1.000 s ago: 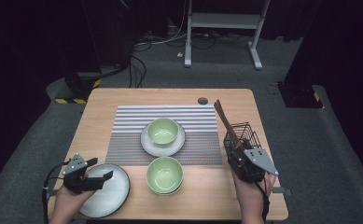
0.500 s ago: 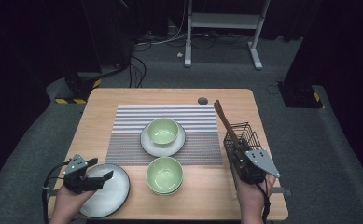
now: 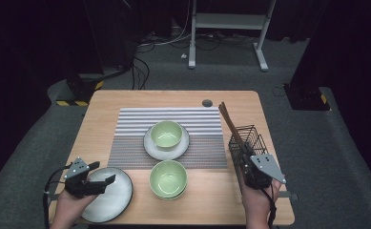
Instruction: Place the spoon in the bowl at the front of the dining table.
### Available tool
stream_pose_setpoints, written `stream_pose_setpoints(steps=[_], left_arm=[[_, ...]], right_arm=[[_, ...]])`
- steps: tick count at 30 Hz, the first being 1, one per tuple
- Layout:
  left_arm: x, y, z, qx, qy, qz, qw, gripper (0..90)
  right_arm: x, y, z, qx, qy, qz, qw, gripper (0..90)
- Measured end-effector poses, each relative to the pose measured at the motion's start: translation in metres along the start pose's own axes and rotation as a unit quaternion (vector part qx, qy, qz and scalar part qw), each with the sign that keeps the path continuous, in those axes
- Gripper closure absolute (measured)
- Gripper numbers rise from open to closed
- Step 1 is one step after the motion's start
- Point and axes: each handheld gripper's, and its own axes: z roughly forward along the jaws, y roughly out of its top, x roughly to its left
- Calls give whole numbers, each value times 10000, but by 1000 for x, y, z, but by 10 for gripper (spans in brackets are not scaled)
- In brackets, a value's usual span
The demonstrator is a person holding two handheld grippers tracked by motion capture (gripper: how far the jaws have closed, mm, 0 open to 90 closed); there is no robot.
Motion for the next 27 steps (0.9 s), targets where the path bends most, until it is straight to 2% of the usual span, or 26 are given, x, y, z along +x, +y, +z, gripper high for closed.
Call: stream_pose_setpoints(steps=[5, 12, 27], left_arm=[[0, 0, 0, 4, -18, 12, 10000, 138], [0, 0, 0, -6, -14, 10, 10000, 140], [0, 0, -1, -36, -27, 4, 10000, 143]], right_arm=[[0, 0, -1, -22, 54, -27, 10000, 880], [-3, 1, -3, -69, 99, 80, 9999, 881], [-1, 10, -12, -311, 106, 47, 9995, 884]])
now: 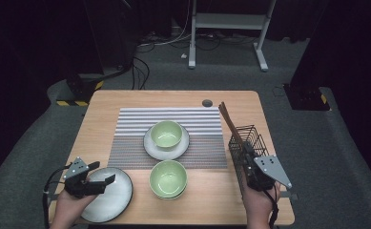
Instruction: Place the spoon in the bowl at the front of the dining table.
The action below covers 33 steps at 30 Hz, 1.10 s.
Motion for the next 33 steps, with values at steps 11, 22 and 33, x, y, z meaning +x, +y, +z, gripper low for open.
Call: stream_pose_setpoints(steps=[11, 22, 33], left_arm=[[0, 0, -1, -17, 5, -12, 10000, 143], [0, 0, -1, -36, -6, -14, 10000, 144], [0, 0, -1, -57, -7, -11, 10000, 144]], right_arm=[[2, 8, -7, -254, 18, 9, 9997, 884], [3, 14, -12, -479, 28, 22, 9988, 884], [6, 19, -17, -712, 34, 1, 9975, 885]])
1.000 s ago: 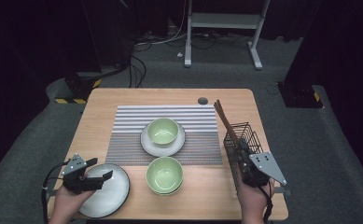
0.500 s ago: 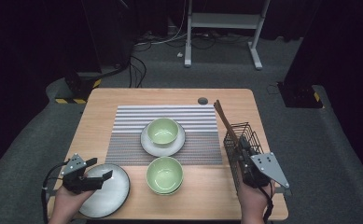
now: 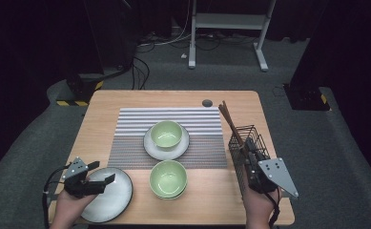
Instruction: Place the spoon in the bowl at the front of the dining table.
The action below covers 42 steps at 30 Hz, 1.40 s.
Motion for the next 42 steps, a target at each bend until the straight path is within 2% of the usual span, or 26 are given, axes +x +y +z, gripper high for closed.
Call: stream_pose_setpoints(steps=[21, 35, 42], left_arm=[[0, 0, 0, -12, -11, -4, 10000, 144], [1, 0, -1, -43, -6, -7, 10000, 143], [1, 0, -2, -35, -16, -11, 10000, 143]], right_arm=[[4, 12, -1, -398, 17, -26, 9992, 885], [13, 18, 5, -482, 141, -89, 9987, 886], [21, 21, 9, -523, 295, -59, 9982, 886]])
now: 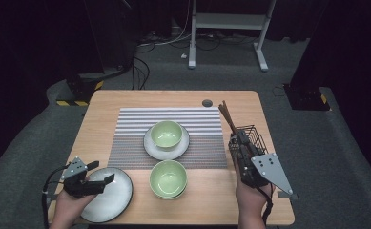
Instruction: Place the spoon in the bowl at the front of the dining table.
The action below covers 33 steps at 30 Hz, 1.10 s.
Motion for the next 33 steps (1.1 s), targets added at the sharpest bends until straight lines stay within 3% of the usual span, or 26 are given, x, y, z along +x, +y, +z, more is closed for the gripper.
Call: stream_pose_setpoints(steps=[18, 33], left_arm=[[1, -1, 0, 0, 10, 3, 10000, 143], [2, -1, -1, 1, 0, 4, 10000, 143]], right_arm=[[24, -9, 19, 190, 420, -67, 9989, 885], [41, -18, 36, 315, 622, -95, 9975, 885]])
